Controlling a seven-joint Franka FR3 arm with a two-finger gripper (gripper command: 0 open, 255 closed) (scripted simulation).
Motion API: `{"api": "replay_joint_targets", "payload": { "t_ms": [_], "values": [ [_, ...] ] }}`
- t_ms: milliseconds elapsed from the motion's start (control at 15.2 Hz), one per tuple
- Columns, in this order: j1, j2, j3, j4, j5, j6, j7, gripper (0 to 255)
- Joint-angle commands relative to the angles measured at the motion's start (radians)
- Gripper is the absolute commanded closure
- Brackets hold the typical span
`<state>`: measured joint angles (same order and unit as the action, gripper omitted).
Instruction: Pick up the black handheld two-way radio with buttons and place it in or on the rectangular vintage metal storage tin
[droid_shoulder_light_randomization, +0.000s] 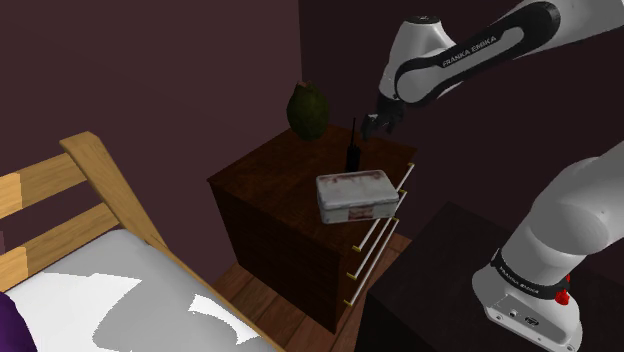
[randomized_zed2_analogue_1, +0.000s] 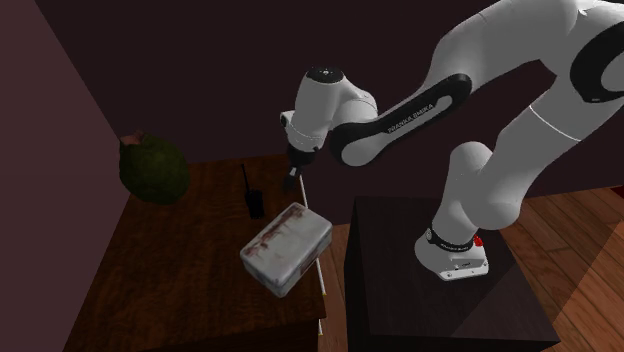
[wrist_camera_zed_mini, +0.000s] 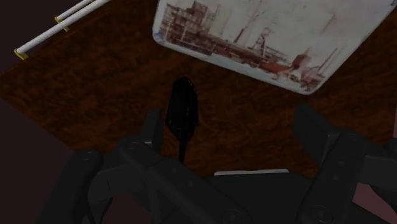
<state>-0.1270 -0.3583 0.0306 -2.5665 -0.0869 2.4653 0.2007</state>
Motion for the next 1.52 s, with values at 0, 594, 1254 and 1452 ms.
{"api": "replay_joint_targets", "payload": {
  "t_ms": [0,594,1254,1452],
  "values": [
    [-0.019,0.076,0.006,0.012,-0.028,0.084,0.026,0],
    [-0.102,0.439,0.001,0.155,-0.279,0.378,0.249,0],
    [-0.066,0.672,-0.089,0.297,-0.443,0.501,0.402,0],
    [-0.061,0.697,-0.097,0.310,-0.451,0.513,0.409,0]
  ]
}}
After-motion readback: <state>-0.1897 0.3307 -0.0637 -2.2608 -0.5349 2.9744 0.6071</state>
